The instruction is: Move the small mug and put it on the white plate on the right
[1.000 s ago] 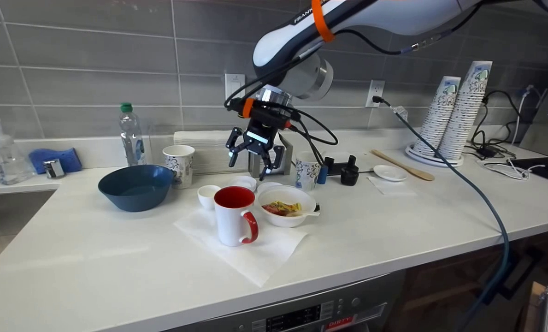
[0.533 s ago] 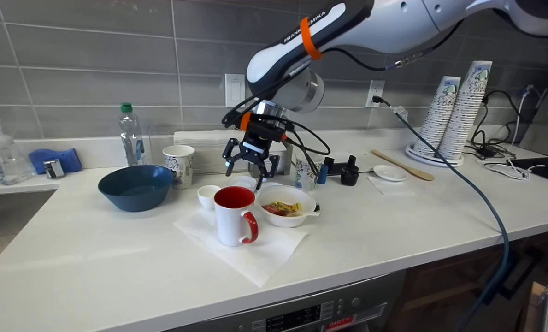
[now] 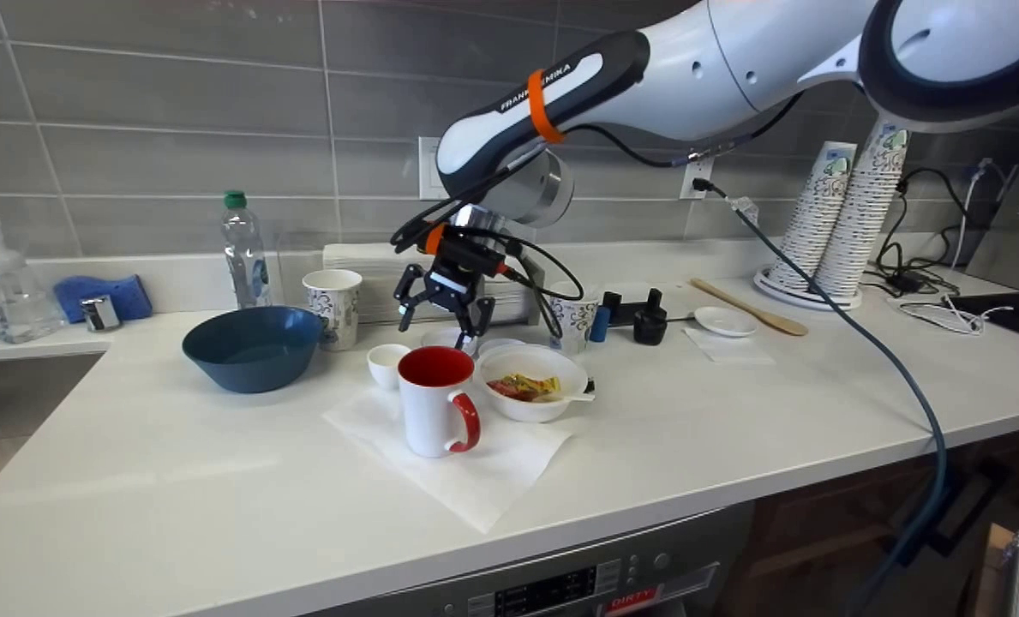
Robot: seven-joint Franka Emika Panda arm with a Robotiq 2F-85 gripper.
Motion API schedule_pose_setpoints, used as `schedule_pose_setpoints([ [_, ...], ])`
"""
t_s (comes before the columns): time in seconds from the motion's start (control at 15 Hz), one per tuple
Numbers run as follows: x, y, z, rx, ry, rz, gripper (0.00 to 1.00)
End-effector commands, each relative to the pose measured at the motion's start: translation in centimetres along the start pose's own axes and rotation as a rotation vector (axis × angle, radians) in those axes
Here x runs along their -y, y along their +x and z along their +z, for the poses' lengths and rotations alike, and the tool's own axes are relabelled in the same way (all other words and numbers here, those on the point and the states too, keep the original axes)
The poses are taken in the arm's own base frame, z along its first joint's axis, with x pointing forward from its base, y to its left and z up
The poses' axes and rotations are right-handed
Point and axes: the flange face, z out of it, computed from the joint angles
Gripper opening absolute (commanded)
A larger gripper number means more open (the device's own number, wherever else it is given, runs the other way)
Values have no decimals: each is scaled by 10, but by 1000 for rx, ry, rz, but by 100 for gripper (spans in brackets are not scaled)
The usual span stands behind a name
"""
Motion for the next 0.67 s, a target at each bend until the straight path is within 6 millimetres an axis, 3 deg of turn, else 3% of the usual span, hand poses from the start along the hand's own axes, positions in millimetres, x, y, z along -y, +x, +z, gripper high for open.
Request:
schedule_pose_setpoints([
  [0.0,17,2,5,46,-14,54,100],
  [0.47,29,7,12,72,-19,131,100],
  [0.53,29,8,17,78,-24,141,79],
  [0.6,29,8,21,84,-28,149,79],
])
